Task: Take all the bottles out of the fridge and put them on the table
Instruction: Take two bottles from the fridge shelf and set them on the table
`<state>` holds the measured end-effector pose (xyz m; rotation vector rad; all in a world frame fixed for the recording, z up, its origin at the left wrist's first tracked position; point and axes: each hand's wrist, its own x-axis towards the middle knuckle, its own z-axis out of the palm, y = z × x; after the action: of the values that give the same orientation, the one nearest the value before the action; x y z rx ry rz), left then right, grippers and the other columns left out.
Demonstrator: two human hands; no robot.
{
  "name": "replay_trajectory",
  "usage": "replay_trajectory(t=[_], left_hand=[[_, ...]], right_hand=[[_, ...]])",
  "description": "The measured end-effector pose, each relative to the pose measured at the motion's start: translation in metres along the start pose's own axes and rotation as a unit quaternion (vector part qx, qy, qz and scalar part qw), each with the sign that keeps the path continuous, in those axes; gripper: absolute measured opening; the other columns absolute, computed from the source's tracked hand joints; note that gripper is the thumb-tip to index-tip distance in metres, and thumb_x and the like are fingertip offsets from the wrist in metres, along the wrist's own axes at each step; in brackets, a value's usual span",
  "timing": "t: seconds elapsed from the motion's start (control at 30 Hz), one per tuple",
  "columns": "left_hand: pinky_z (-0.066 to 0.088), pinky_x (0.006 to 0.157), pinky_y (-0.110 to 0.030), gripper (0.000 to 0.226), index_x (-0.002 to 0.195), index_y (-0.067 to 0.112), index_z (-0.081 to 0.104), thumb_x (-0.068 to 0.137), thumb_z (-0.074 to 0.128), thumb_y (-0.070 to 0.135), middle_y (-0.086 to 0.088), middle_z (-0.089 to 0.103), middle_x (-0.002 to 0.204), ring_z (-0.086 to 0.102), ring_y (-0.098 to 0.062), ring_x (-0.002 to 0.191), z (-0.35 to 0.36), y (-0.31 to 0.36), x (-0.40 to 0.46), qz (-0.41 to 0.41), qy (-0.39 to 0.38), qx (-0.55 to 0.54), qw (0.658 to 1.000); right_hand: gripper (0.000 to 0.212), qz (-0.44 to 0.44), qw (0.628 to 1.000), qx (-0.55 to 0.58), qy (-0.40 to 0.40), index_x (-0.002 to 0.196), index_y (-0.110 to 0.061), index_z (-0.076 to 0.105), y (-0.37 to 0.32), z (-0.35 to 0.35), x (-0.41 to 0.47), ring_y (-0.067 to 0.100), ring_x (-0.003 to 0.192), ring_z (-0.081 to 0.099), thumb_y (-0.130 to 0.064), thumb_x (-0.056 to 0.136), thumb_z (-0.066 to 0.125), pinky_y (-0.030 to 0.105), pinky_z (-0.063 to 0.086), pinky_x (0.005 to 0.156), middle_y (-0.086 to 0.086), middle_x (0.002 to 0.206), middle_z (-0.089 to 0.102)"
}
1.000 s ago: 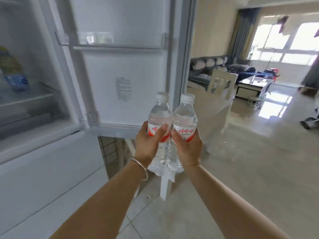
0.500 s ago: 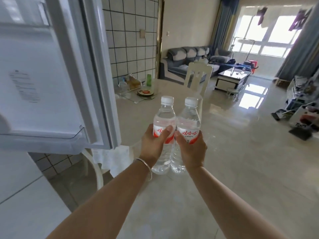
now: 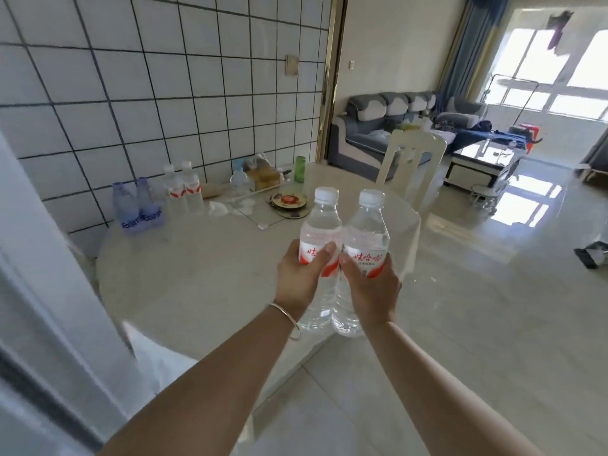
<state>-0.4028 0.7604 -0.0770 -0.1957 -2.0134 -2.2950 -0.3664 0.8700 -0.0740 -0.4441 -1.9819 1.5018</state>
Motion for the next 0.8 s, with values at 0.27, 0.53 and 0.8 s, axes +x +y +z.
replay_trajectory(t=[0.27,0.53,0.8], left_hand=[[0.047,0.065,-0.006,0.05,0.106,0.02,0.064,0.069,0.063,0.053,0.003,0.07,0.097,0.065,-0.004,0.087,-0.005,-0.04,0.139,0.023,0.103,0.069,0.992],[0.057,0.081,-0.035,0.065,0.104,0.02,0.065,0.059,0.063,0.066,0.0,0.072,0.097,0.069,-0.016,0.09,-0.043,-0.079,0.238,-0.001,0.248,0.068,0.966],[0.056,0.078,-0.029,0.06,0.103,0.023,0.065,0.056,0.064,0.061,0.003,0.073,0.098,0.069,-0.014,0.091,-0.134,-0.101,0.275,-0.018,0.378,0.056,0.924]], right_hand=[[0.044,-0.008,0.993,0.07,-0.099,0.098,-0.02,0.059,0.038,0.106,0.13,0.006,0.071,0.062,-0.032,0.064,0.083,0.014,0.048,0.062,-0.009,0.08,0.063],[0.031,-0.006,0.951,0.085,-0.297,0.087,-0.032,0.054,0.062,0.214,0.213,0.004,0.068,0.063,-0.03,0.07,0.08,0.016,0.049,0.058,-0.008,0.078,0.066],[0.029,0.03,0.896,0.079,-0.436,0.082,-0.028,0.054,0.066,0.338,0.206,-0.004,0.055,0.058,-0.025,0.069,0.08,0.013,0.046,0.052,-0.006,0.071,0.064]])
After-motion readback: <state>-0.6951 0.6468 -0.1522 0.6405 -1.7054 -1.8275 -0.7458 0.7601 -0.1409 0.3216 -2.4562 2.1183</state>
